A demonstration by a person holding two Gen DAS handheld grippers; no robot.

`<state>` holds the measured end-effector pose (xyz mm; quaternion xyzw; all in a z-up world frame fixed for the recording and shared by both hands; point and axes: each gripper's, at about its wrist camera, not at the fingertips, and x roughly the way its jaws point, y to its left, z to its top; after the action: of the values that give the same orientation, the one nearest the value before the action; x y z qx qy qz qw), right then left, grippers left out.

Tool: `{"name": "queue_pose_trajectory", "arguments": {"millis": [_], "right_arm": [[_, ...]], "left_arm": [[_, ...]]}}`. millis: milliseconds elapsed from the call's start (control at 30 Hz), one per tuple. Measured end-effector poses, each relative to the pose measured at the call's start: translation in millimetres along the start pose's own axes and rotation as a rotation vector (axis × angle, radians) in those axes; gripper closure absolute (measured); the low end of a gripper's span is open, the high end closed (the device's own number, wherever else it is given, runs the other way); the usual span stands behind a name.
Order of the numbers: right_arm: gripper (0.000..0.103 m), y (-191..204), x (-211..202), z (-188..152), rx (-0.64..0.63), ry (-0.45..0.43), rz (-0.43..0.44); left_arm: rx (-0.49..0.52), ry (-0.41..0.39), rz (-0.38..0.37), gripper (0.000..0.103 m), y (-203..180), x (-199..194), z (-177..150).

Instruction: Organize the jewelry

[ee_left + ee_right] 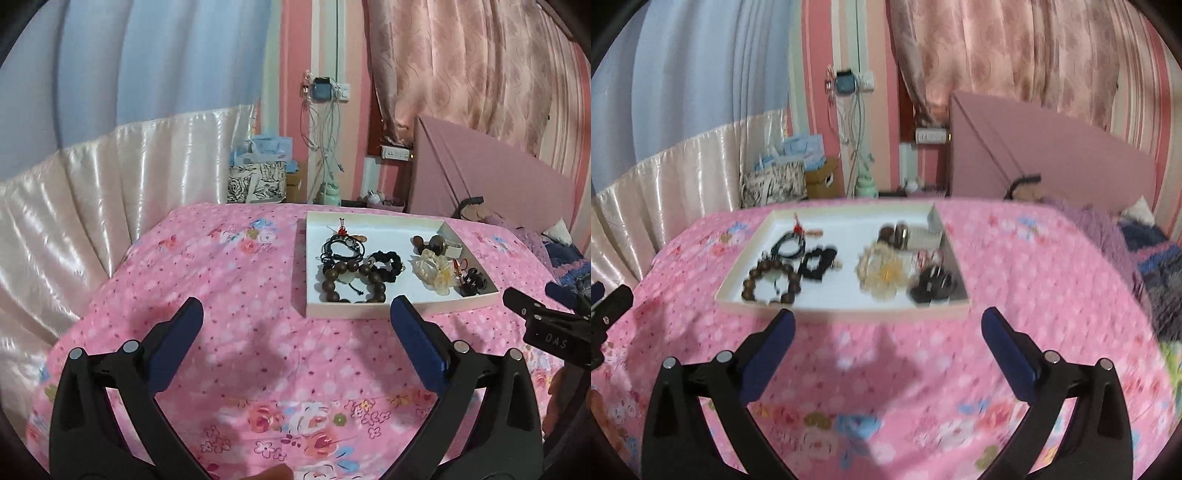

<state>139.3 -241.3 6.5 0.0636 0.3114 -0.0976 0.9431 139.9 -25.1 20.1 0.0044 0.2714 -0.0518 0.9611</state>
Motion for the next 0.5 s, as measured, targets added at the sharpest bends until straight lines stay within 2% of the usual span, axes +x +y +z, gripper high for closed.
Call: {"name": "queue_pose_trajectory", "arguments": {"millis": [100,267,500], "right_arm": [[0.002,0,5,-14,0.011,0.028,-0.011],[0.002,8,-5,-19,-0.047,-0.043,-0.125],[0.002,2,-2,-20,-0.010,-0.022,-0.133]], "left_arm": [[0.004,0.016,-0.021,0.003,-3,12,-9],[-0.014,0.064,-0.044,0.003,-1,25,-20],[0.045,0.054,0.021,0.003,-5,31,-27]]}}
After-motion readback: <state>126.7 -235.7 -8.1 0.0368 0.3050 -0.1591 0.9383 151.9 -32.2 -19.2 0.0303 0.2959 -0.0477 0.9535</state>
